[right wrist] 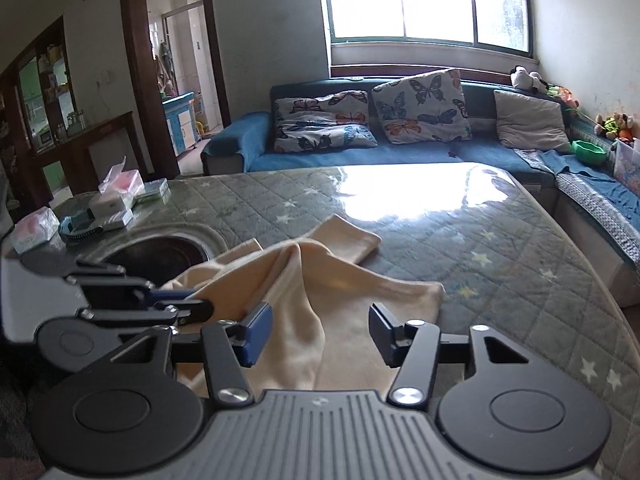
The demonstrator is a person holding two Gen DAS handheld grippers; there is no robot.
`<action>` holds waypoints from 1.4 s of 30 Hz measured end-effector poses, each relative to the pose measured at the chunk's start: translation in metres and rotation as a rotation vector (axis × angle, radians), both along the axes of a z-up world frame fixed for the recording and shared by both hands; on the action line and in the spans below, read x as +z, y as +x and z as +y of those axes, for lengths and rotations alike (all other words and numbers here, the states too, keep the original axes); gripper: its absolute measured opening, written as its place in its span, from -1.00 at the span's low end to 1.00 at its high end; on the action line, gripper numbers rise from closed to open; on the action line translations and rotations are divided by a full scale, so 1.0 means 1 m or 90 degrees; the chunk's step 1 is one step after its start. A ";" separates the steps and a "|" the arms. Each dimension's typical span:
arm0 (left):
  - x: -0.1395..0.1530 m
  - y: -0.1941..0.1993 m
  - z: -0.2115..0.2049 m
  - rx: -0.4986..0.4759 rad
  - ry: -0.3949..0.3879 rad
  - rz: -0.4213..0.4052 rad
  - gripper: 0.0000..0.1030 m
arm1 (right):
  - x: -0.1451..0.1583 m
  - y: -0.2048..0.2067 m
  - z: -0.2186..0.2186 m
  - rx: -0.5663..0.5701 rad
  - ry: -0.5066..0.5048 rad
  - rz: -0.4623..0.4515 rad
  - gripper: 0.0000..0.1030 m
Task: Fold clothes
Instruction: 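Grasp the sweatshirt edge with the left gripper while the right gripper grasps another edge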
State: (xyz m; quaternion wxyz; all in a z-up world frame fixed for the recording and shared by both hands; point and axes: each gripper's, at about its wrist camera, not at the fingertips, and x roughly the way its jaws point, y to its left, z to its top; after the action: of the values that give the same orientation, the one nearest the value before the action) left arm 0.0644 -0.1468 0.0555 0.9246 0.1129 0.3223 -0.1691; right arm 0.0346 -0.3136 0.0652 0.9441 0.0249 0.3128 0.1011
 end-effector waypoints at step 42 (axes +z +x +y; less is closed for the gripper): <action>0.020 -0.006 0.033 0.075 -0.020 -0.061 -0.94 | -0.010 0.013 -0.001 -0.029 -0.062 -0.044 -0.93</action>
State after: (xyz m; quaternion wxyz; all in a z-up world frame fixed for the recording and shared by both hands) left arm 0.0587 -0.1141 0.0759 0.9488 0.0871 0.2814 -0.1135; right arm 0.0480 -0.3148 0.0549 0.9564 -0.0176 0.2843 0.0649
